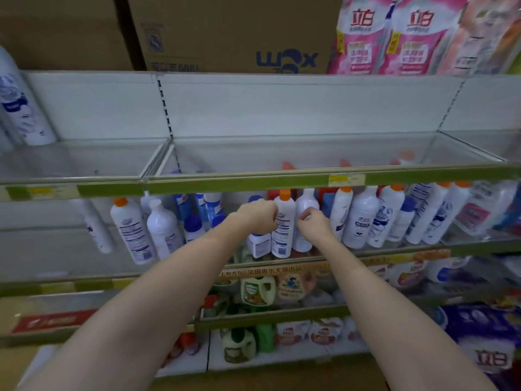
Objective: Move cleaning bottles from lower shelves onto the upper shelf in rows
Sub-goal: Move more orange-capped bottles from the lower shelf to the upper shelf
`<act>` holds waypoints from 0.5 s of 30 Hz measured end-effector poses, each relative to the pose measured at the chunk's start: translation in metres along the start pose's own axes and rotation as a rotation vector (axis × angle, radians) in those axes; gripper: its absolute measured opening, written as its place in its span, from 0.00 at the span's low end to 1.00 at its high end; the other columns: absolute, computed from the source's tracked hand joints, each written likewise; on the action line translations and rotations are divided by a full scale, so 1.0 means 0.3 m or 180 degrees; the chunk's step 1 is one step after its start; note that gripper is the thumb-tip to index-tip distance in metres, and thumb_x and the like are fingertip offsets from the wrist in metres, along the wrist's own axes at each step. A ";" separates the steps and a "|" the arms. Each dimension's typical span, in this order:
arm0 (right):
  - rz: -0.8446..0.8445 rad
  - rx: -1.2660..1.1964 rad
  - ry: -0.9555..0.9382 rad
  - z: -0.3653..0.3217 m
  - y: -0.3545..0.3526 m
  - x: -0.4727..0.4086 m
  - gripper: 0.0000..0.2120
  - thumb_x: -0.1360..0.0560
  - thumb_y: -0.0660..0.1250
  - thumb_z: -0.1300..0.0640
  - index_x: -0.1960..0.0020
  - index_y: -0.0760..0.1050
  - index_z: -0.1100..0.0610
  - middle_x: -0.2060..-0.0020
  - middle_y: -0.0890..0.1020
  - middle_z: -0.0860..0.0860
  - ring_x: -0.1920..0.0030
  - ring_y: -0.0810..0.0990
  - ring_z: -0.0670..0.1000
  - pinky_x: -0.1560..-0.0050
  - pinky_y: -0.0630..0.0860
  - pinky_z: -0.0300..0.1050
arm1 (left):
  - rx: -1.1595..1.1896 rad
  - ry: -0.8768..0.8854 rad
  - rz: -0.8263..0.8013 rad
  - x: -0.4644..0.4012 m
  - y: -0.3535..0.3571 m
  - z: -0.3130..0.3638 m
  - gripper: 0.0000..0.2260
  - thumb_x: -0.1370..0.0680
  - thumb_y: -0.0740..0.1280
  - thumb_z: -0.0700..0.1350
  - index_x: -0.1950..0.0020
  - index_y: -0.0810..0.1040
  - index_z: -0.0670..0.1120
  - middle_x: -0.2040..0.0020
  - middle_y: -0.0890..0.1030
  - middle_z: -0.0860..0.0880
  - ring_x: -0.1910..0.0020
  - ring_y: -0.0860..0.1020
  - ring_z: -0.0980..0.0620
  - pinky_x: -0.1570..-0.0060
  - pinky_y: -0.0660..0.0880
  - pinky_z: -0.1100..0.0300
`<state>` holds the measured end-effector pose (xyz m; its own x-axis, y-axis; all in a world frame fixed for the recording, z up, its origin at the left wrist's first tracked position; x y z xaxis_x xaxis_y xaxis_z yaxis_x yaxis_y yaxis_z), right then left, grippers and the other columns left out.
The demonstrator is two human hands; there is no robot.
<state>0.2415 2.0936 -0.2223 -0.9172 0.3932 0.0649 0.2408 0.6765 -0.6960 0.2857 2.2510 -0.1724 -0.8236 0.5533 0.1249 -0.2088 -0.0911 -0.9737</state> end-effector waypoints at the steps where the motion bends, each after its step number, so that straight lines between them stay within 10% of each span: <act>1: -0.0036 -0.0019 -0.0003 0.008 0.014 -0.010 0.02 0.21 0.64 0.57 0.50 0.74 0.55 0.53 0.80 0.55 0.49 0.79 0.59 0.53 0.74 0.48 | 0.0100 -0.0061 -0.0085 -0.005 0.021 -0.014 0.11 0.23 0.66 0.47 0.64 0.69 0.50 0.59 0.78 0.46 0.61 0.75 0.46 0.61 0.73 0.53; 15: -0.0374 -0.0174 0.0328 0.155 0.121 -0.166 0.09 0.23 0.69 0.54 0.45 0.73 0.54 0.50 0.79 0.52 0.50 0.77 0.56 0.52 0.70 0.45 | 0.1284 -0.0463 0.0280 -0.262 0.215 -0.153 0.06 0.23 0.67 0.42 0.47 0.78 0.42 0.48 0.83 0.43 0.53 0.78 0.46 0.52 0.75 0.53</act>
<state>0.2811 2.0697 -0.2839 -0.9033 0.3692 0.2186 0.1531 0.7533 -0.6396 0.3613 2.2397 -0.2537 -0.9072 0.4091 0.0984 -0.2999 -0.4649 -0.8330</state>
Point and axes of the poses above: each hand's wrist, its own x-axis away from the middle knuckle, its own y-axis out of the palm, z = x × y, the point moved 2 cm from there along -x, towards the middle knuckle
